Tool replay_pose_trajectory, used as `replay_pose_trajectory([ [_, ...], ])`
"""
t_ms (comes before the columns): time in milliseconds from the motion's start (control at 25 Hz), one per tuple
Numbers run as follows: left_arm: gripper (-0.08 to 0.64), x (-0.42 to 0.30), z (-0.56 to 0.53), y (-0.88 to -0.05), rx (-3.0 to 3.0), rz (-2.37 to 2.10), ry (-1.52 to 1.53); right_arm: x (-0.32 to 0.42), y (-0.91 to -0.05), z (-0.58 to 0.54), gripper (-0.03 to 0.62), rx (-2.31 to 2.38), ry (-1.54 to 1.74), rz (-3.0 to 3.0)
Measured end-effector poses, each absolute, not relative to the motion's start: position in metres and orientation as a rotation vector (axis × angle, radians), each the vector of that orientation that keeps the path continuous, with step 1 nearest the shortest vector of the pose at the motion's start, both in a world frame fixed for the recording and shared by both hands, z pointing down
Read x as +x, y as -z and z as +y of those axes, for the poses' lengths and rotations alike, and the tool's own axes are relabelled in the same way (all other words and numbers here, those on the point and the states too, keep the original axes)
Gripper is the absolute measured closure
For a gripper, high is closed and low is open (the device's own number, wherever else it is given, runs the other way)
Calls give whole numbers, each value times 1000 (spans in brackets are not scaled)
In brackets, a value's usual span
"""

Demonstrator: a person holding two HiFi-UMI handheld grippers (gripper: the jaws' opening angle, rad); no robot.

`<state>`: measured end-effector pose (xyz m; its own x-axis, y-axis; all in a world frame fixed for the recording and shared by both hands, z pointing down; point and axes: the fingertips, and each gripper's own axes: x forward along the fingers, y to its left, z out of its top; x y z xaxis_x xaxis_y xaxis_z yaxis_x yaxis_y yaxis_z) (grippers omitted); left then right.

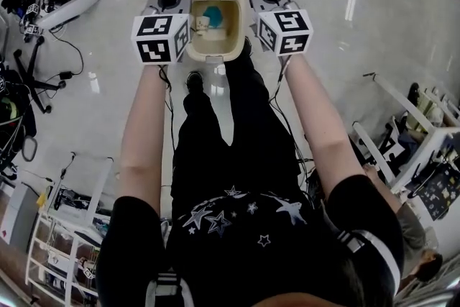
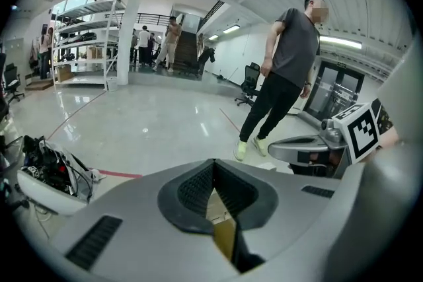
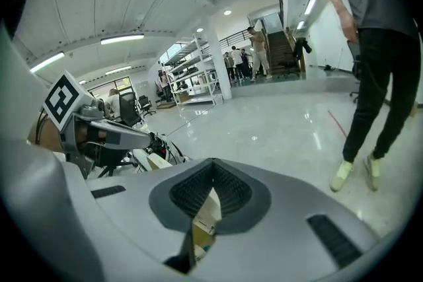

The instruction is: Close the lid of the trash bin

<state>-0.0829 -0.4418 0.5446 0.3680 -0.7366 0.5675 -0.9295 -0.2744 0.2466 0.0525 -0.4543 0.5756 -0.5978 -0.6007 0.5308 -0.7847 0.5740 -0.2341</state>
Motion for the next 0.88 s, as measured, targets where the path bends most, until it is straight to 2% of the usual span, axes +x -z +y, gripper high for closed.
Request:
replay_pose_trajectory([
  [480, 549, -80, -433, -560, 2063, -1445, -419, 48, -584, -445, 597, 1063, -685, -2456],
  [880, 549, -81, -372, -567, 2060, -1376, -379, 44, -591, -385, 597, 1011, -651, -2414],
])
